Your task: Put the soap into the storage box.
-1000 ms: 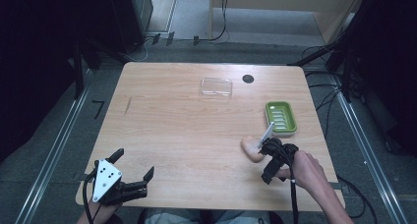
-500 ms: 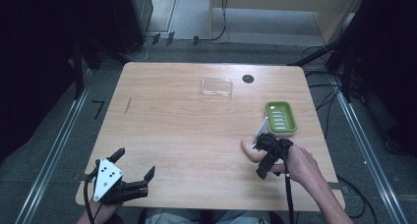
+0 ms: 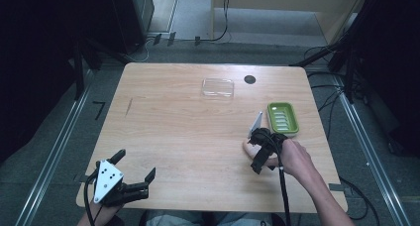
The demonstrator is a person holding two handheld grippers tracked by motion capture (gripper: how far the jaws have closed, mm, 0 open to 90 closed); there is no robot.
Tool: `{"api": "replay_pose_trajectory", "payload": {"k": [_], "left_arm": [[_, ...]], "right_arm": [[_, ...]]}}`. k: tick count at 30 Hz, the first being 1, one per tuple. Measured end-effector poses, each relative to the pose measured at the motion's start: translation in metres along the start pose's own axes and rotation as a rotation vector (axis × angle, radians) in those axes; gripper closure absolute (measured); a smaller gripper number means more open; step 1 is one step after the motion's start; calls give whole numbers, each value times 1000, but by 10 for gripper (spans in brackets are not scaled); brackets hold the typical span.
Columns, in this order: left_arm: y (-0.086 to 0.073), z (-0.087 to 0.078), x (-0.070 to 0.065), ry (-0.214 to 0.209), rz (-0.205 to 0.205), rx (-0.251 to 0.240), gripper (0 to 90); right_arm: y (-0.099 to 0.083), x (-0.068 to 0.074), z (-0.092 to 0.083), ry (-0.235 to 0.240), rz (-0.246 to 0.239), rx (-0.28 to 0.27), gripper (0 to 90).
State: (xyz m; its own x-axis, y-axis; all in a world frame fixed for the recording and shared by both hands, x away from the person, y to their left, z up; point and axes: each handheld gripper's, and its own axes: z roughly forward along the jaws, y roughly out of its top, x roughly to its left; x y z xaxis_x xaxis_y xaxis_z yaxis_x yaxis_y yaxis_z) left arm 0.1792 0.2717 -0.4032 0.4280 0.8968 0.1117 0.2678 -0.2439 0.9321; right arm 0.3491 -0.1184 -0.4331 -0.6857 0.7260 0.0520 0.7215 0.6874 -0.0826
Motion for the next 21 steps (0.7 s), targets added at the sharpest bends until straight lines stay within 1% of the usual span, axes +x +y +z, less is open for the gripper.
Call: {"api": "replay_pose_trajectory", "payload": {"k": [10, 21], "left_arm": [[0, -1, 0, 0, -1, 0, 0], [0, -1, 0, 1, -3, -2, 0]], "right_arm": [[14, 0, 1, 3, -14, 6, 0], [26, -2, 2, 8, -14, 0, 0]]}}
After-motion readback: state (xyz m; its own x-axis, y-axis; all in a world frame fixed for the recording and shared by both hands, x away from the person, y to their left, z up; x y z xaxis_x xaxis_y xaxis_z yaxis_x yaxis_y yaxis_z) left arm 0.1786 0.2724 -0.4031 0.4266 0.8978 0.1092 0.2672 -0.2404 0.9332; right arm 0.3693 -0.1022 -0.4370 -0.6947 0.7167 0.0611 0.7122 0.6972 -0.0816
